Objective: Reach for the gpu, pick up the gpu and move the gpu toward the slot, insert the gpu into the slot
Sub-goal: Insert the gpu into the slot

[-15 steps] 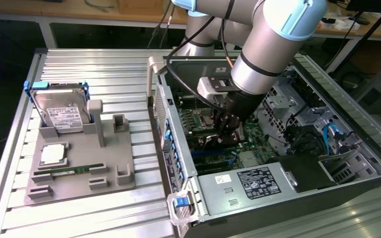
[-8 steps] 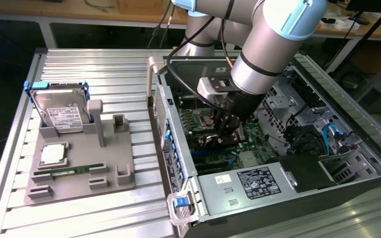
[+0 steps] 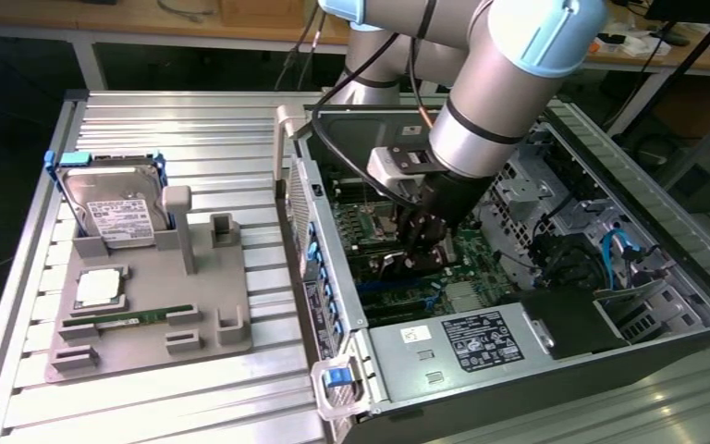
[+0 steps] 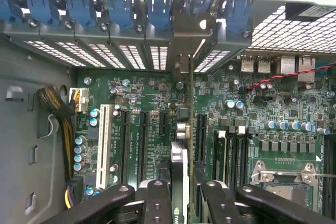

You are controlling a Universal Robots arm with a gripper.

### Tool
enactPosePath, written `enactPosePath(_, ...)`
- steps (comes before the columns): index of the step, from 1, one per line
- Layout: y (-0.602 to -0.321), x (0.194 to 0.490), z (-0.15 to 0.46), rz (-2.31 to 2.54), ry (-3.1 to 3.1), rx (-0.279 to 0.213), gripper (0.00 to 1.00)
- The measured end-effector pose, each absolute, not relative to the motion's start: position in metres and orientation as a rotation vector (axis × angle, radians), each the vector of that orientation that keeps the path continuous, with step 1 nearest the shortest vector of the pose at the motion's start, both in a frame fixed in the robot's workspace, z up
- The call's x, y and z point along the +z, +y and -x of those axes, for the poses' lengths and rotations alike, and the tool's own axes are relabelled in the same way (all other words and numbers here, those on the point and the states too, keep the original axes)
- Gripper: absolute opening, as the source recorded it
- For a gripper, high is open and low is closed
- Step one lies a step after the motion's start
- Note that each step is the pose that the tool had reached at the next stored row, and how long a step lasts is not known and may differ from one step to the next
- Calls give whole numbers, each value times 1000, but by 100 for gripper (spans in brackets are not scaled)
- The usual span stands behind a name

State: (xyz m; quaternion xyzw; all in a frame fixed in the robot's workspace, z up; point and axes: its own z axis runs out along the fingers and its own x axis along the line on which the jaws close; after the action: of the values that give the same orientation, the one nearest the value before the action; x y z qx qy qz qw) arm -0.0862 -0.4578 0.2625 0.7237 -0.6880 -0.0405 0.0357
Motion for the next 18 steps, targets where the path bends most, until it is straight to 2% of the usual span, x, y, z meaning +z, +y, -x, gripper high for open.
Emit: enactPosePath(18, -458, 255, 86, -2225, -2112, -124, 27)
